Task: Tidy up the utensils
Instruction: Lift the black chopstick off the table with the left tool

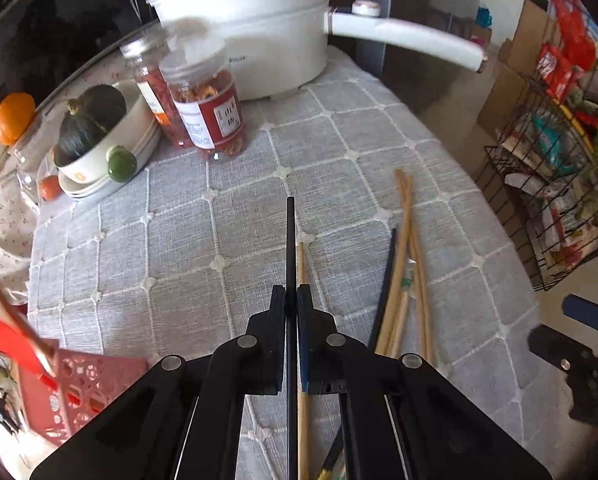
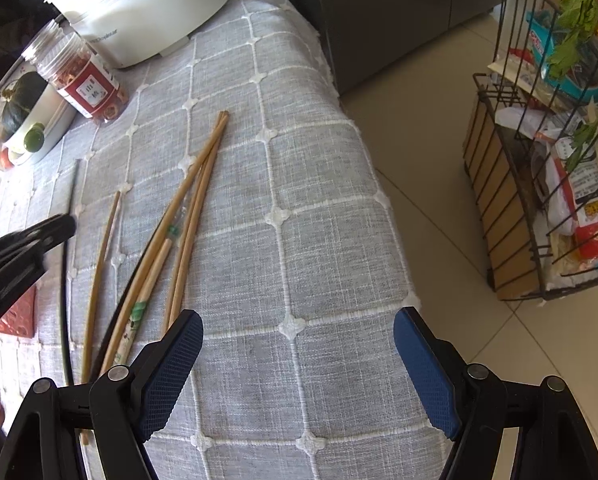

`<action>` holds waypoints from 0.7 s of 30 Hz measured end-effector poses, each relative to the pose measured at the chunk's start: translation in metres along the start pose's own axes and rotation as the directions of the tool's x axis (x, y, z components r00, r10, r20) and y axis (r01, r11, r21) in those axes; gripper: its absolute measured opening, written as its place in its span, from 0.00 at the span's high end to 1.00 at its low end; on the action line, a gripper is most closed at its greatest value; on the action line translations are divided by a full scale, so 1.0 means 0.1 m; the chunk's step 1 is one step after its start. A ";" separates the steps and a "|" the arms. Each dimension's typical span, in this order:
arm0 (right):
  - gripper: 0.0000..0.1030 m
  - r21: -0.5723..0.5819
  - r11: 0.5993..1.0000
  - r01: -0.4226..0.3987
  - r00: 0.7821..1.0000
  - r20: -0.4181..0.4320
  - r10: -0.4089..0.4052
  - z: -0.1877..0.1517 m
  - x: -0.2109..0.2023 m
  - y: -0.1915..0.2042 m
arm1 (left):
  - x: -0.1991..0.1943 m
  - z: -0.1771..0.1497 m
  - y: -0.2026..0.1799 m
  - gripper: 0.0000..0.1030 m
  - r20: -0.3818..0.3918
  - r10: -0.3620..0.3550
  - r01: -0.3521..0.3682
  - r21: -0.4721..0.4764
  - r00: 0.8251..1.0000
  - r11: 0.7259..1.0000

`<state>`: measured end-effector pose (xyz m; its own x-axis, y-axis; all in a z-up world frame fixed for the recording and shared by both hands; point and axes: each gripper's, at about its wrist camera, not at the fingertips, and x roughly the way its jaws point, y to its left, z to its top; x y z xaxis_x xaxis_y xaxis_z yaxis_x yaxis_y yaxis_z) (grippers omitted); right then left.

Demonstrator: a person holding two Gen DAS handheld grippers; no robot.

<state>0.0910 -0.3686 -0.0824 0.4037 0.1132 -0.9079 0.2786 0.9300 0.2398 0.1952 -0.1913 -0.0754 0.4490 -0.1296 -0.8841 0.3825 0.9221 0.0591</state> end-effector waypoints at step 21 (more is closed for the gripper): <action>0.40 -0.059 0.995 -0.077 0.996 0.046 0.080 0.14 0.23 0.89 | -1.72 -1.14 1.10 0.95 0.341 -0.113 0.152 -0.089 0.933 0.984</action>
<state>0.1371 -0.2879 -0.0772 0.4645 0.1706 -0.8690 0.1952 0.9374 0.2883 0.0683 -0.0257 0.0305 0.6510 -0.3499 -0.6737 0.3732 0.9203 -0.1174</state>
